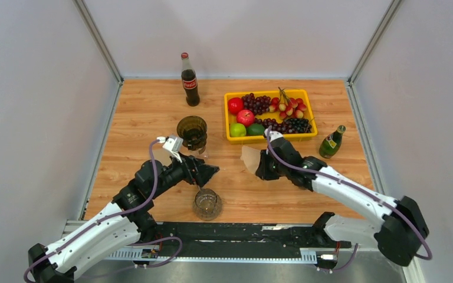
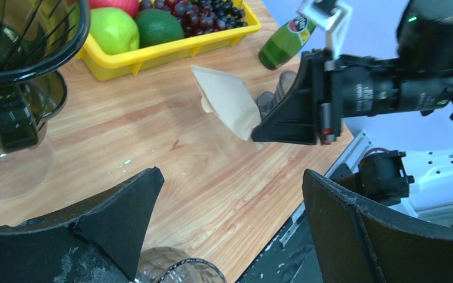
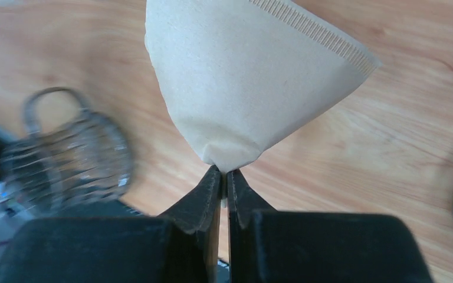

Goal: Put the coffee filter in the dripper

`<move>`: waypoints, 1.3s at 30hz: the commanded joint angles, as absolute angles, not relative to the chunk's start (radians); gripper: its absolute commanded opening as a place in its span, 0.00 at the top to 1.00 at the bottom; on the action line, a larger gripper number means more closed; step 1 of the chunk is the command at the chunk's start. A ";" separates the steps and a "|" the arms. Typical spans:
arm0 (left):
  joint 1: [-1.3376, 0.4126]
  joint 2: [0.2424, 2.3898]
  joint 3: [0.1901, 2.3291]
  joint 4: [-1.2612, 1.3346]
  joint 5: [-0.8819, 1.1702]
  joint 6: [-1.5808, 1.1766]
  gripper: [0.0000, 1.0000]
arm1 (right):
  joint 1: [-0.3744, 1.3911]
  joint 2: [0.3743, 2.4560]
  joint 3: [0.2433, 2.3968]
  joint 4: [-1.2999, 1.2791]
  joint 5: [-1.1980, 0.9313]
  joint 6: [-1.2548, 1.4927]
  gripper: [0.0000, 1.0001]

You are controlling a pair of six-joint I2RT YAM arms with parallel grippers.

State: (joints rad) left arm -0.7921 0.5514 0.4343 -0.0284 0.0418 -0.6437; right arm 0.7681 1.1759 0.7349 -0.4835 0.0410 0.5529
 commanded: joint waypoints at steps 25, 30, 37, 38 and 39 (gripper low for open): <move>-0.796 0.733 0.469 0.361 0.213 -0.680 0.13 | 0.727 0.879 0.856 -0.407 -0.600 0.478 0.91; -0.796 0.697 0.459 0.341 0.199 -0.676 0.14 | 0.727 0.872 0.858 -0.405 -0.598 0.480 0.91; -0.796 0.631 0.427 0.313 0.166 -0.667 0.13 | 0.727 0.868 0.867 -0.403 -0.590 0.485 0.91; -0.796 0.625 0.425 0.313 0.166 -0.667 0.13 | 0.727 0.869 0.868 -0.402 -0.583 0.486 0.91; -0.796 0.626 0.425 0.313 0.168 -0.667 0.13 | 0.727 0.871 0.869 -0.401 -0.583 0.486 0.91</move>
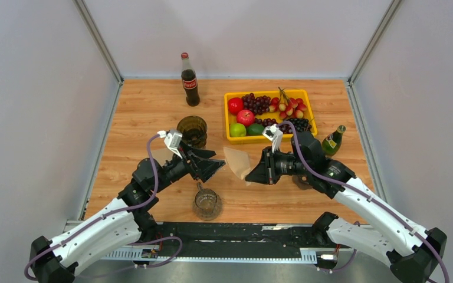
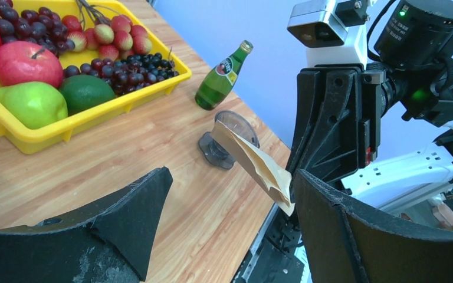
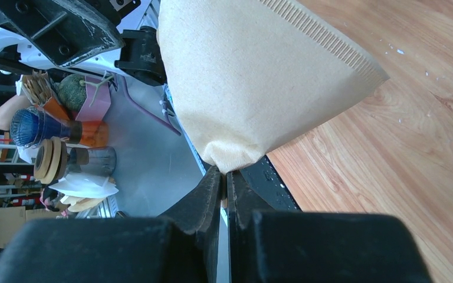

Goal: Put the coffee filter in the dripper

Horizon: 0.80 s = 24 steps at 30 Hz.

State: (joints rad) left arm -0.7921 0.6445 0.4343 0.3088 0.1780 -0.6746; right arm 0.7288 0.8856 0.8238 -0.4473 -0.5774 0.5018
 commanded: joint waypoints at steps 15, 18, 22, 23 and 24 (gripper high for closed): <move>-0.796 0.669 0.425 0.316 0.169 -0.674 0.15 | 0.727 0.867 0.880 -0.382 -0.584 0.498 0.91; -0.796 0.667 0.419 0.317 0.161 -0.681 0.15 | 0.727 0.866 0.883 -0.380 -0.589 0.497 0.91; -0.796 0.675 0.414 0.343 0.159 -0.697 0.15 | 0.727 0.877 0.879 -0.379 -0.613 0.491 0.91; -0.796 0.678 0.416 0.349 0.163 -0.705 0.15 | 0.727 0.882 0.877 -0.376 -0.616 0.490 0.91; -0.796 0.685 0.417 0.360 0.172 -0.708 0.15 | 0.726 0.884 0.876 -0.377 -0.616 0.488 0.91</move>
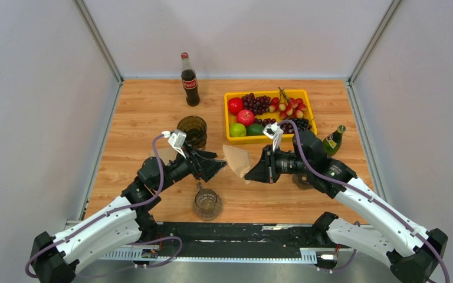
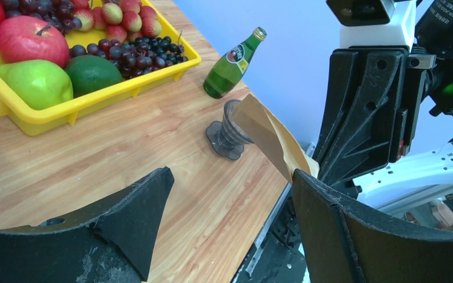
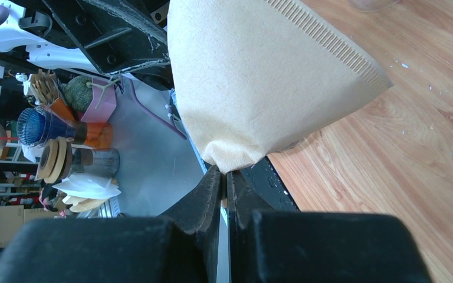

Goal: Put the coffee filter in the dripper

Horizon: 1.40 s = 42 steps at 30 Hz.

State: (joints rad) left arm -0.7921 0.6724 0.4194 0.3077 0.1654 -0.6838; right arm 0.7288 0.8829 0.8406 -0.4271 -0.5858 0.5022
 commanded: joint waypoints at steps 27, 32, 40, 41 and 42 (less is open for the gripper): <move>-0.796 0.738 0.440 0.400 0.201 -0.780 0.27 | 0.727 0.912 0.861 -0.378 -0.567 0.461 0.92; -0.796 0.771 0.452 0.415 0.230 -0.781 0.38 | 0.727 0.911 0.865 -0.377 -0.566 0.460 0.92; -0.796 0.785 0.446 0.466 0.261 -0.785 0.46 | 0.727 0.911 0.865 -0.374 -0.565 0.459 0.92; -0.795 0.786 0.441 0.491 0.277 -0.787 0.50 | 0.726 0.913 0.865 -0.373 -0.566 0.459 0.92; -0.796 0.790 0.439 0.503 0.286 -0.789 0.52 | 0.726 0.917 0.865 -0.372 -0.567 0.458 0.92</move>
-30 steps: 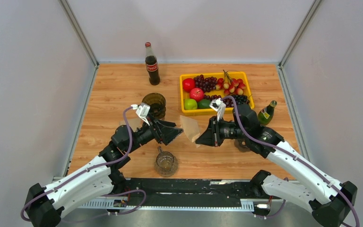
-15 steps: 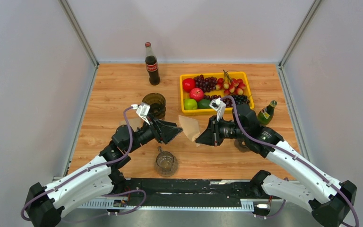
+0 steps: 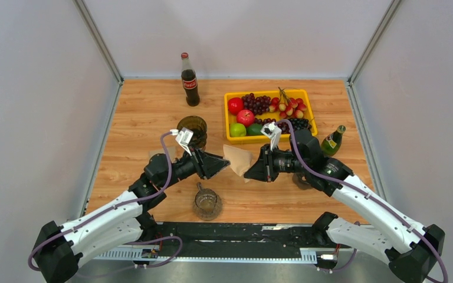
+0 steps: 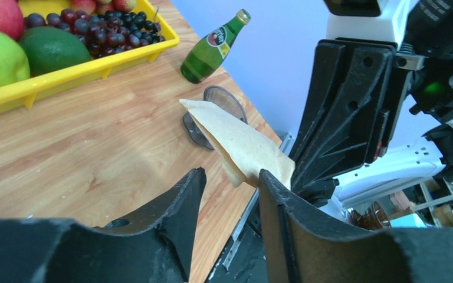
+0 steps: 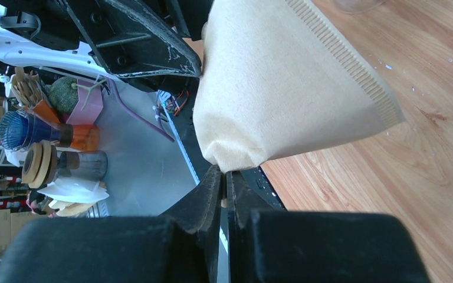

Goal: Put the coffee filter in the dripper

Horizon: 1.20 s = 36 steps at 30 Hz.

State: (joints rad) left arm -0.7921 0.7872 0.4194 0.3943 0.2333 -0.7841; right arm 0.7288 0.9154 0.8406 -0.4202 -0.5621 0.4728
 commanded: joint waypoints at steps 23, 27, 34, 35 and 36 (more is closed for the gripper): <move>-0.796 0.870 0.542 0.250 0.205 -0.788 1.00 | 0.729 0.914 0.846 -0.331 -0.229 0.295 0.26; -0.796 0.917 0.577 0.232 0.224 -0.797 1.00 | 0.740 0.937 0.815 -0.241 -0.263 0.262 0.25; -0.796 1.014 0.623 0.238 0.268 -0.811 1.00 | 0.783 0.982 0.800 -0.136 -0.367 0.226 0.27; -0.796 1.024 0.624 0.242 0.276 -0.818 1.00 | 0.784 0.992 0.802 -0.135 -0.359 0.230 0.29; -0.795 1.032 0.624 0.250 0.278 -0.822 1.00 | 0.784 1.006 0.804 -0.135 -0.356 0.235 0.31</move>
